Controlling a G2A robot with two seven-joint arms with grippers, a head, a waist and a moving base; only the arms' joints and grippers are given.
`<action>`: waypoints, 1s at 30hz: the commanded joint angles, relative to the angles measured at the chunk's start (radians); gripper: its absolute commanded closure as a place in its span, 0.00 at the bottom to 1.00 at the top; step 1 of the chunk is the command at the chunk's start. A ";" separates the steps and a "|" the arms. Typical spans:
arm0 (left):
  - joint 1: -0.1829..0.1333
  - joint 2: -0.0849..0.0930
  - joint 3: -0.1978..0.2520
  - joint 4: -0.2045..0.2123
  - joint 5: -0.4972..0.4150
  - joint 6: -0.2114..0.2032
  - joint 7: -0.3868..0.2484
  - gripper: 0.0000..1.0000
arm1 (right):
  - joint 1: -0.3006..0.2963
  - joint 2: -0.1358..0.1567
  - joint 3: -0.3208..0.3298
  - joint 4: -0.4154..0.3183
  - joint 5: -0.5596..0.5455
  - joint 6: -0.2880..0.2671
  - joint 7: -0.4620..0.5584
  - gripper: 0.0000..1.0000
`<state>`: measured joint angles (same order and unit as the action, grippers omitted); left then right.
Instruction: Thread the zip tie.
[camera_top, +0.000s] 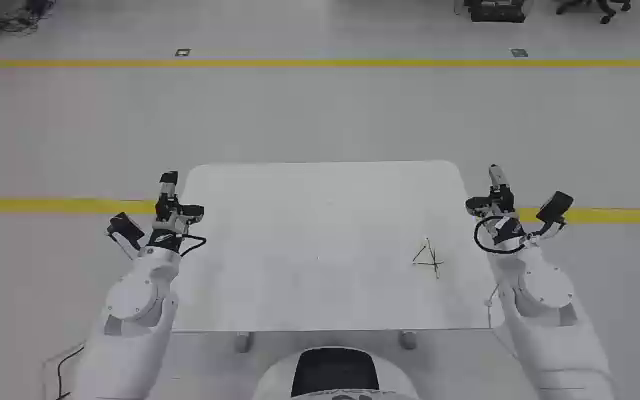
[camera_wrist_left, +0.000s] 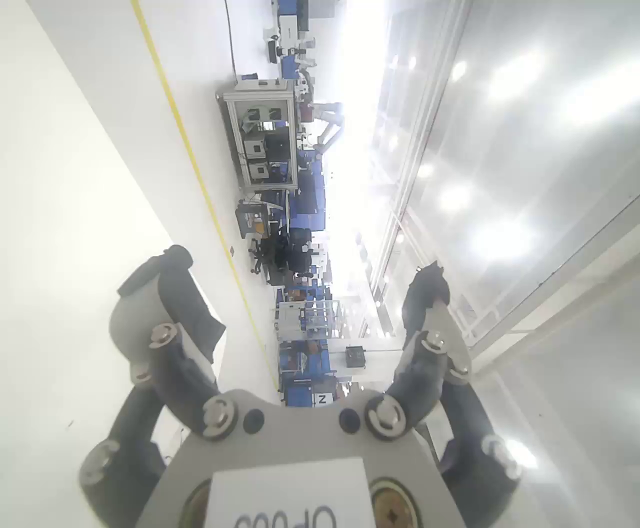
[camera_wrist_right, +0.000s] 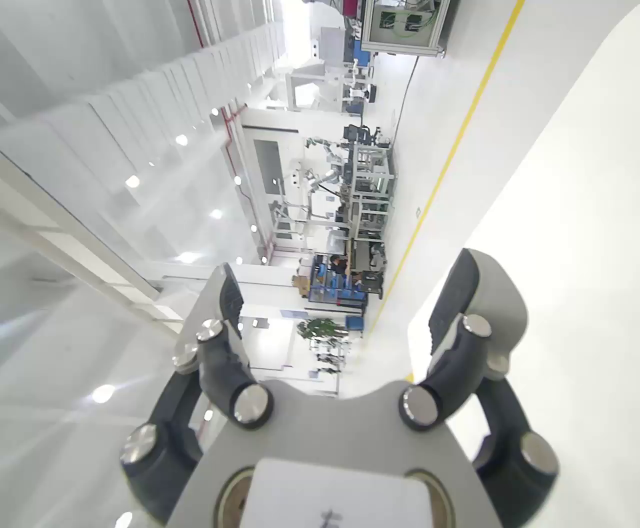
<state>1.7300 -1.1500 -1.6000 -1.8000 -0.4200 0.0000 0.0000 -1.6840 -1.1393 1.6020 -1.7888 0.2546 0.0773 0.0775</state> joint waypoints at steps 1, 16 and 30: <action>0.000 0.000 0.000 0.000 0.000 0.000 0.000 0.00 | 0.018 0.004 -0.006 0.007 -0.080 0.044 0.027 0.00; 0.000 0.000 0.000 0.000 0.000 0.000 0.000 0.00 | 0.056 0.014 -0.013 0.010 -0.267 0.038 0.097 0.00; 0.000 0.000 0.000 0.000 0.000 0.000 0.000 0.00 | 0.240 0.052 -0.069 0.108 -0.642 -0.008 0.497 0.00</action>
<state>1.7300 -1.1500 -1.6000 -1.8000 -0.4200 0.0000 0.0000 -1.4426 -1.0874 1.5325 -1.6792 -0.4023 0.0673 0.5845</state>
